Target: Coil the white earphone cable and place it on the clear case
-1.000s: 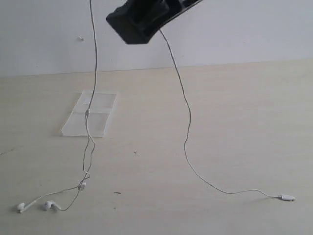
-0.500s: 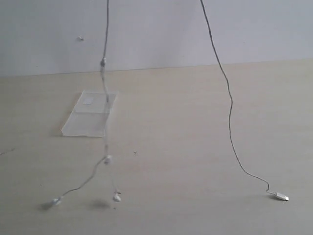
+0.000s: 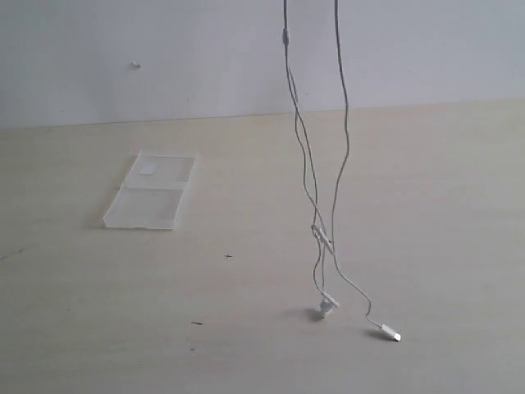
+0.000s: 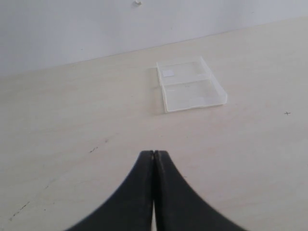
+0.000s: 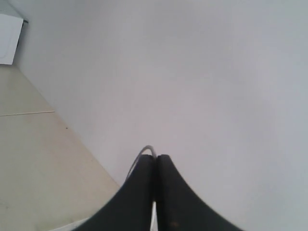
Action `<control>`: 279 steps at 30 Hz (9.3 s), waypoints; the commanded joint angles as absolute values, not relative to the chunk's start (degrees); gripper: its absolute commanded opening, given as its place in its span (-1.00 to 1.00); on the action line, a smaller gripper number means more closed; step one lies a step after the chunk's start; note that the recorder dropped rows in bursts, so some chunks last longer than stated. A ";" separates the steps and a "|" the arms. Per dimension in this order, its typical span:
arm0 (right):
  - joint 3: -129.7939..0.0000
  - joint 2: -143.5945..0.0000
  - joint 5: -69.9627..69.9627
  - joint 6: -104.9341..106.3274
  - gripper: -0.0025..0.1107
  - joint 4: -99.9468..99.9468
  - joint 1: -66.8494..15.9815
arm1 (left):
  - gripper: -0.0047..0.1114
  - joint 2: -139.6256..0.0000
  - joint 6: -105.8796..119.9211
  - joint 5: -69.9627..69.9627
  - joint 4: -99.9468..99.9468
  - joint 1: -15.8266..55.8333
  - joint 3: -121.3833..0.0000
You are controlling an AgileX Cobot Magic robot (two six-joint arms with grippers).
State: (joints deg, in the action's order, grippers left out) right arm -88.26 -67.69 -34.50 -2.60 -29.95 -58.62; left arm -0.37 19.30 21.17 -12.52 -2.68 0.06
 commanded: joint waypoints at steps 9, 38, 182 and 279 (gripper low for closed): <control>-93.09 -68.10 -34.67 -1.11 -0.96 -30.93 -58.66 | -0.92 0.00 19.09 20.96 -12.55 -2.80 0.00; -93.09 -67.99 -25.54 -1.54 -0.96 -30.35 -58.66 | -0.92 0.00 19.09 20.96 -12.55 -2.80 0.00; -93.09 -69.08 -8.88 -13.05 -0.96 -23.92 -58.66 | 0.11 -66.72 107.86 37.38 -99.95 25.37 -45.96; -93.09 -72.45 -5.72 -13.05 -0.96 -23.01 -58.66 | -0.30 -70.98 104.34 43.86 -99.95 25.24 -49.11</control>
